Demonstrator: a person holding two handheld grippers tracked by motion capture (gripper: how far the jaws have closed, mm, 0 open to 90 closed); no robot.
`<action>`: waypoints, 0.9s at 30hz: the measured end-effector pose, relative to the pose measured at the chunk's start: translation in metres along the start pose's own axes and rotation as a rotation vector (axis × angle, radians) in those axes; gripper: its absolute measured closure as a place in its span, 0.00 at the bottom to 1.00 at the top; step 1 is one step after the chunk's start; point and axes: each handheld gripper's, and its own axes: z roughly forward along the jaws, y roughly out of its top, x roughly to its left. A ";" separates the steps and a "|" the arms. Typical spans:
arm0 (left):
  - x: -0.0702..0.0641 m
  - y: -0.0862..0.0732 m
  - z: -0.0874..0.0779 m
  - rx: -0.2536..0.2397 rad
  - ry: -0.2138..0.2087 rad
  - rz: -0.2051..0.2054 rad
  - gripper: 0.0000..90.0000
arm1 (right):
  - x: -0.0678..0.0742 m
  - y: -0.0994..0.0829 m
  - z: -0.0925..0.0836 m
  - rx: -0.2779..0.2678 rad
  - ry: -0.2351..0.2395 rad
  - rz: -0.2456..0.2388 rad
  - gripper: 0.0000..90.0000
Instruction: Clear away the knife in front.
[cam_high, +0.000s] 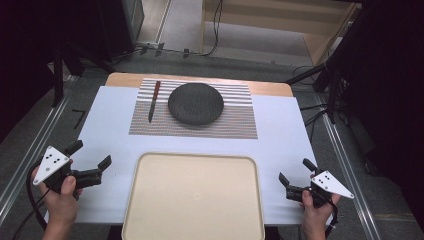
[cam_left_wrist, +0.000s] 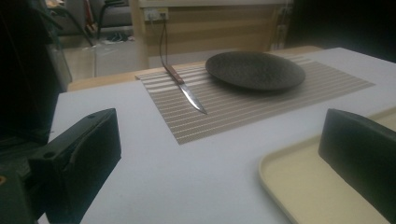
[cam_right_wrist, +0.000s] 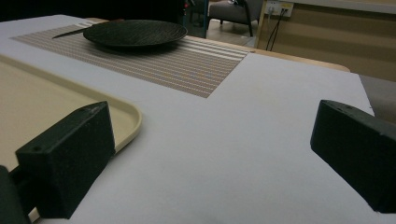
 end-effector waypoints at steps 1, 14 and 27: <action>0.000 0.001 0.001 0.001 0.000 0.001 0.00 | 0.000 0.000 0.000 0.000 -0.001 0.000 0.00; -0.001 0.020 0.023 -0.011 -0.008 -0.017 0.00 | 0.001 0.000 0.000 0.003 -0.002 -0.006 0.00; 0.000 0.042 0.052 -0.017 -0.036 -0.024 0.00 | 0.000 0.000 -0.001 -0.010 0.010 -0.006 0.00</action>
